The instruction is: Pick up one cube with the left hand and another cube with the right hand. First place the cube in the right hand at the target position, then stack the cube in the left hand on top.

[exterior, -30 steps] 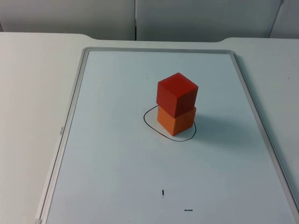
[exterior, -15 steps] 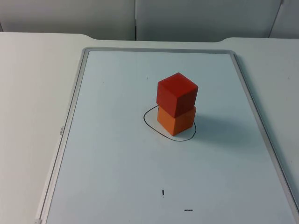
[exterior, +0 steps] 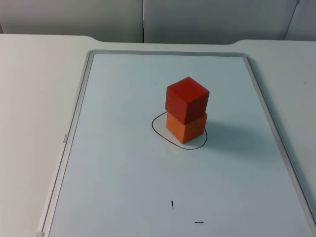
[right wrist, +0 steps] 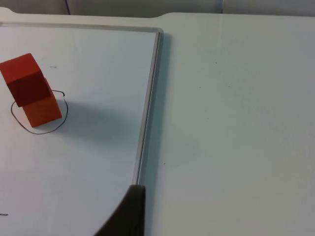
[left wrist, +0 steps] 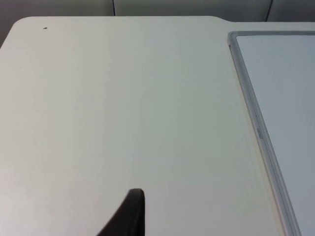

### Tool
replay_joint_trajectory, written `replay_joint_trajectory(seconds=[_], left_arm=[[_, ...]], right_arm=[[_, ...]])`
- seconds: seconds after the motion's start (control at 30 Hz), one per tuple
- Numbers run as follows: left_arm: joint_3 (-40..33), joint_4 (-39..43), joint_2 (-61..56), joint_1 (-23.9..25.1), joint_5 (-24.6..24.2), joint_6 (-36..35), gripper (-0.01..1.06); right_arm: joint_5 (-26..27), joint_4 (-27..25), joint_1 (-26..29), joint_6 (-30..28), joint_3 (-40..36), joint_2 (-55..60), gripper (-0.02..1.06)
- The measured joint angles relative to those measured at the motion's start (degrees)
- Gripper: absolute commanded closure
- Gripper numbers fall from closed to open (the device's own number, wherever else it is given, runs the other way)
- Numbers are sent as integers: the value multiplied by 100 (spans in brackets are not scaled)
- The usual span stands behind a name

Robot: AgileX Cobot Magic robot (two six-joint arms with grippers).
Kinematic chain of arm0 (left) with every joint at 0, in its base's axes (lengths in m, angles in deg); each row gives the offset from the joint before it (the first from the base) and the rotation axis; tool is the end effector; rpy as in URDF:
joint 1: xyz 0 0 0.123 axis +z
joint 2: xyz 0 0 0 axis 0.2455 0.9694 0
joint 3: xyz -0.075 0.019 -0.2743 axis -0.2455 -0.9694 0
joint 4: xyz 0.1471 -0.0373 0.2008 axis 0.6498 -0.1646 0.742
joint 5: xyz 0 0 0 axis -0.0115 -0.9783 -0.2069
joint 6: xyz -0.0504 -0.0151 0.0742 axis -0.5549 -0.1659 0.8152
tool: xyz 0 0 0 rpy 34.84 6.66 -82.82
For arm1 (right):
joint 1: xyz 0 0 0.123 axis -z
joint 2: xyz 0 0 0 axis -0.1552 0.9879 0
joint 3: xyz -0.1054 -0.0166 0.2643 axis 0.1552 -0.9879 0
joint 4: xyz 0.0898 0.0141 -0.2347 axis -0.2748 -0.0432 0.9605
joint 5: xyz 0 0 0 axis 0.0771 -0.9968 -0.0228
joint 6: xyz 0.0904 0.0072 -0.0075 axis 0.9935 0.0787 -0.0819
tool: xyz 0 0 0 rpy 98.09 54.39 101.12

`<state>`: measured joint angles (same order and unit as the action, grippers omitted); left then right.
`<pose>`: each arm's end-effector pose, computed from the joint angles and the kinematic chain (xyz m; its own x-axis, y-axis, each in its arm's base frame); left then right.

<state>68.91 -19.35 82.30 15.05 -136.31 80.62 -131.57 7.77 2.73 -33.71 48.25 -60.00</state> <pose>-0.0074 -0.0021 0.2810 -0.4624 -0.0181 -0.8865 -0.0011 0.9998 -0.0198 -0.0070 -0.0051 0.2800 -0.4644 -0.0700 -0.8829 -0.0751 0.9964 -0.0395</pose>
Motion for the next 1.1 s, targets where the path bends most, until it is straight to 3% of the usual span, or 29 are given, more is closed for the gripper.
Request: replay_joint_trajectory(seconds=[1.1], left_arm=[[0,0,0,0,0,0,0]], right_arm=[[0,0,0,0,0,0,0]])
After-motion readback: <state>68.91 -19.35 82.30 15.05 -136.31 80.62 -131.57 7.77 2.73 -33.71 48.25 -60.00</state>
